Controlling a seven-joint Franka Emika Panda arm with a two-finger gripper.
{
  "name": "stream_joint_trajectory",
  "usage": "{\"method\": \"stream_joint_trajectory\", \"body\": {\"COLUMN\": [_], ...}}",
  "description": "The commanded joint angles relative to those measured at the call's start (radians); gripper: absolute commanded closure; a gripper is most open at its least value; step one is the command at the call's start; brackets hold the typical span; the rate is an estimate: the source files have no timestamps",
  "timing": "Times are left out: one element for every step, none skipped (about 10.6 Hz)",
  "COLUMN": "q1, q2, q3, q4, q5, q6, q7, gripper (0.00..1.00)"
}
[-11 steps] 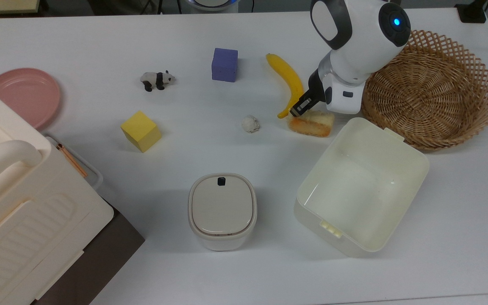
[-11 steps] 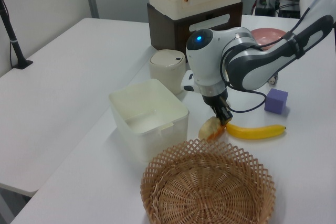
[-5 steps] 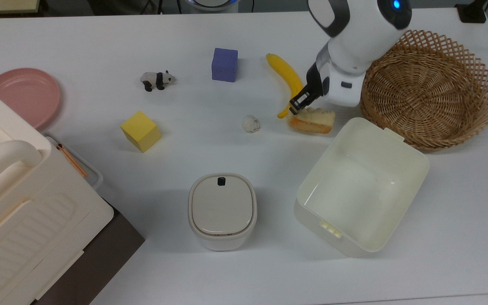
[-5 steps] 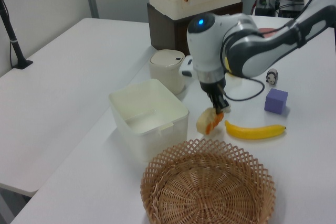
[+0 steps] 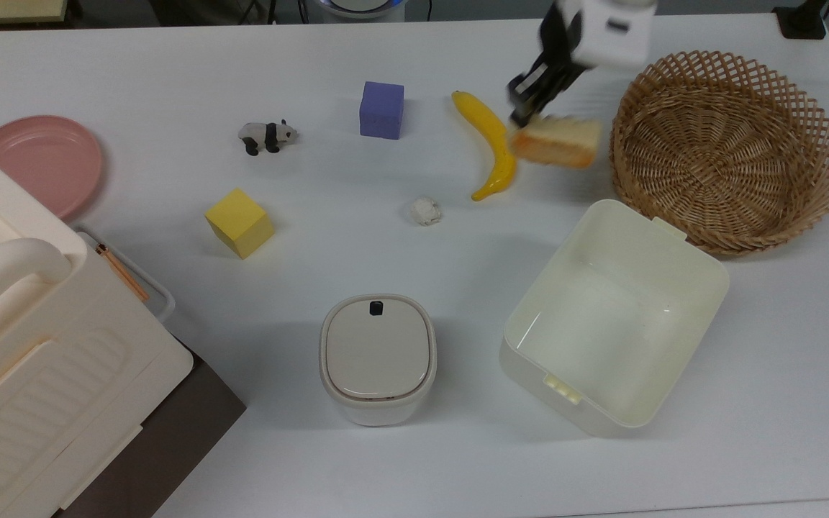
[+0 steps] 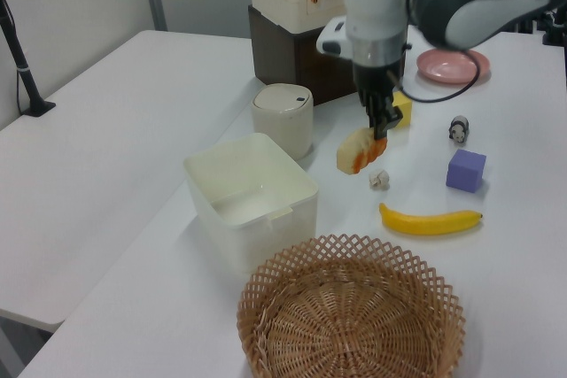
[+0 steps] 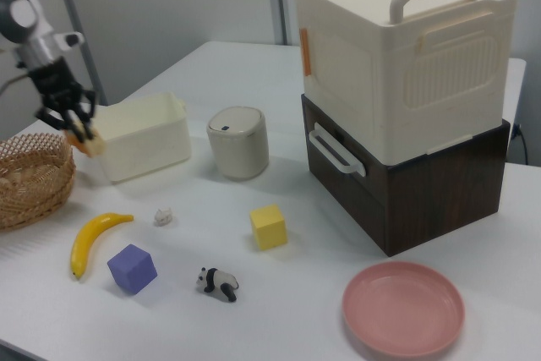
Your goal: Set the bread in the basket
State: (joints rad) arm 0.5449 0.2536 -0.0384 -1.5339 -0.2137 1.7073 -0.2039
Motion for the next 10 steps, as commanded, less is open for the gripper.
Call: {"method": "stream_joint_trajectory", "body": {"q1": [0.151,0.212,0.243,0.253,0.254,0.254,0.254,0.254,0.253,0.242], "q2": [0.004,0.012,0.030,0.042,0.056,0.059,0.059,0.056,0.053,0.046], "q3": [0.002,0.002,0.002,0.003,0.002,0.002,0.002,0.002,-0.001,-0.011], "q4": [0.055,0.057,0.061,0.075,0.077,0.075,0.075,0.077,0.077,0.077], "q5": [0.036,0.030,0.031,0.033,0.027,0.024,0.022,0.023,0.031,0.033], "q6": [-0.032,-0.026,-0.015,0.014,0.061,0.092,0.098,0.097,0.091,0.087], "q7": [0.174,0.255,0.308,0.381,0.475,0.507,0.512,0.512,0.515,0.515], "gripper": [0.79,0.78,0.76,0.48,0.00,0.00,0.00,0.00,0.00,0.00]}}
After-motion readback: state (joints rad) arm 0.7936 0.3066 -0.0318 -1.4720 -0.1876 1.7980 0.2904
